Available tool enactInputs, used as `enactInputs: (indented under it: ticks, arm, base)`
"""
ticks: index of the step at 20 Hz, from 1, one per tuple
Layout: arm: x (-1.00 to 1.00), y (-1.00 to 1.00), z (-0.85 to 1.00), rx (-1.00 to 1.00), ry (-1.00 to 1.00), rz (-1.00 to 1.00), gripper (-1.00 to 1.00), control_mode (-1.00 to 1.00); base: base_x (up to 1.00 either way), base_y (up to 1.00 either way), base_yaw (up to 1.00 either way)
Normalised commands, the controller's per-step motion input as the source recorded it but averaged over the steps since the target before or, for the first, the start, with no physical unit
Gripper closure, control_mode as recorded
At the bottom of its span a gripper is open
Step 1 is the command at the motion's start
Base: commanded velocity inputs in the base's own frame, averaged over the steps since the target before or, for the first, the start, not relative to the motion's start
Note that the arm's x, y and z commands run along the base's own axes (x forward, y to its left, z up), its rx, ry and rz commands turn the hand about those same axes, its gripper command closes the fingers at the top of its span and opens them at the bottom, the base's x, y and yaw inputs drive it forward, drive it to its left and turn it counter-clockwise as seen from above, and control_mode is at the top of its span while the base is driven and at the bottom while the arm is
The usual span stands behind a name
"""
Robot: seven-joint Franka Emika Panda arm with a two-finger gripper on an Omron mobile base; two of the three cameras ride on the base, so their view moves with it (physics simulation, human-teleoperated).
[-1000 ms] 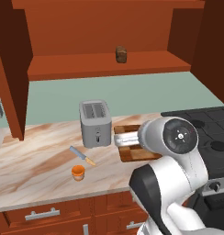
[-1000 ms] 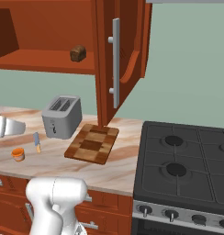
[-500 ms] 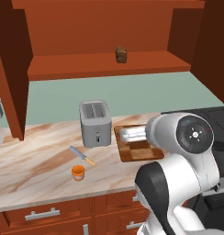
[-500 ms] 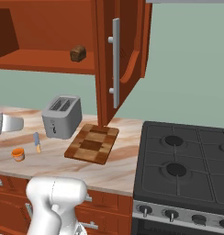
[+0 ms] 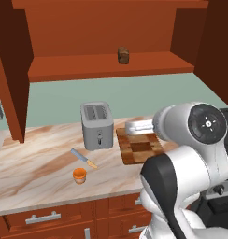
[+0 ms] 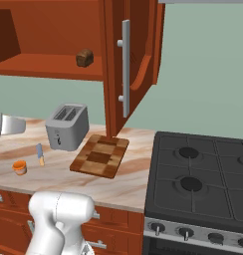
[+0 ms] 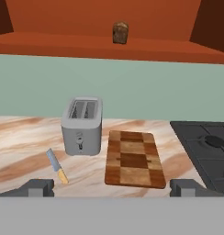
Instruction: Pick the bread, place it on the cutting board, pick the jam, place it on the counter, and close the cabinet.
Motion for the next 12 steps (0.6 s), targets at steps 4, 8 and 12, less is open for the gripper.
enactInputs:
  ticks: [4,8,12]
  arm:
    - [-0.01,-0.07,0.22,0.0,0.0,0.0,-1.0,-1.0]
    - [0.0,-0.06,0.19,0.0,0.0,0.0,-1.0,-1.0]
    - [-0.01,-0.05,0.17,0.0,-0.02,0.0,-1.0,-1.0]
  base:
    - [0.0,0.0,0.0]
    - [0.0,0.0,0.0]
    - [0.0,0.0,0.0]
